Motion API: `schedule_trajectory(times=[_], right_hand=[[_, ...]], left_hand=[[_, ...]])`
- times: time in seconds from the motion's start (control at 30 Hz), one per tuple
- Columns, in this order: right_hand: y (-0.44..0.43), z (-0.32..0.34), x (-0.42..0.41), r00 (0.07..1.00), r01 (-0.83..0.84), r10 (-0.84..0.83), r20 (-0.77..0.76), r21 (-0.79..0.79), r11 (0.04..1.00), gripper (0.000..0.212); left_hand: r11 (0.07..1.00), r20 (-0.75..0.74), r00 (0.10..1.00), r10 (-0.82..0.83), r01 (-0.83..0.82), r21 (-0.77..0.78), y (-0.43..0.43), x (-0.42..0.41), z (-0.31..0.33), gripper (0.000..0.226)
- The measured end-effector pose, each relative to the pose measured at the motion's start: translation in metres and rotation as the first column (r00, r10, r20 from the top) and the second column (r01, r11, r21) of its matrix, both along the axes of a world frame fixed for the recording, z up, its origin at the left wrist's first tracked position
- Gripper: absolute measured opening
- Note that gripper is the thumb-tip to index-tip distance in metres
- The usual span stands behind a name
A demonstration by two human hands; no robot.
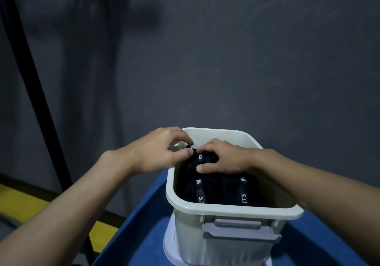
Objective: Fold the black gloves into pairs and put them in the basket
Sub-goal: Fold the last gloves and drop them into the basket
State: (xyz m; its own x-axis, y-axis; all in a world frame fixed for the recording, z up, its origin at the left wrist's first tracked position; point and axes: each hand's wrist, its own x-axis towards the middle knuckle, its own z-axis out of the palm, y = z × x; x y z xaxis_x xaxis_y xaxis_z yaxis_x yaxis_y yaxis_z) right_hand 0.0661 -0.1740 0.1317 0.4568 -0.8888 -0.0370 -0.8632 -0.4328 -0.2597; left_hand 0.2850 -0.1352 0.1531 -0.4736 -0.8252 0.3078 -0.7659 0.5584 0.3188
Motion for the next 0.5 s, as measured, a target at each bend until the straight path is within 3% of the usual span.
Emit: schedule_trajectory(times=[0.27,0.4,0.5], right_hand=[[0.015,0.014,-0.013,0.993,0.012,-0.005,0.117,-0.064,0.998,0.082],[0.042,0.036,-0.034,0.977,0.03,-0.006,0.212,-0.11,0.993,0.066],[0.067,0.048,-0.06,0.952,0.071,-0.015,0.307,-0.172,0.982,0.052]], left_hand=[[1.0,-0.039,0.999,-0.004,0.004,-0.012,0.008,-0.01,0.009,0.051],[0.998,-0.029,1.0,-0.008,0.006,-0.062,0.021,-0.03,0.022,0.035],[0.995,-0.048,0.998,-0.041,0.037,-0.092,0.034,-0.06,0.033,0.036]])
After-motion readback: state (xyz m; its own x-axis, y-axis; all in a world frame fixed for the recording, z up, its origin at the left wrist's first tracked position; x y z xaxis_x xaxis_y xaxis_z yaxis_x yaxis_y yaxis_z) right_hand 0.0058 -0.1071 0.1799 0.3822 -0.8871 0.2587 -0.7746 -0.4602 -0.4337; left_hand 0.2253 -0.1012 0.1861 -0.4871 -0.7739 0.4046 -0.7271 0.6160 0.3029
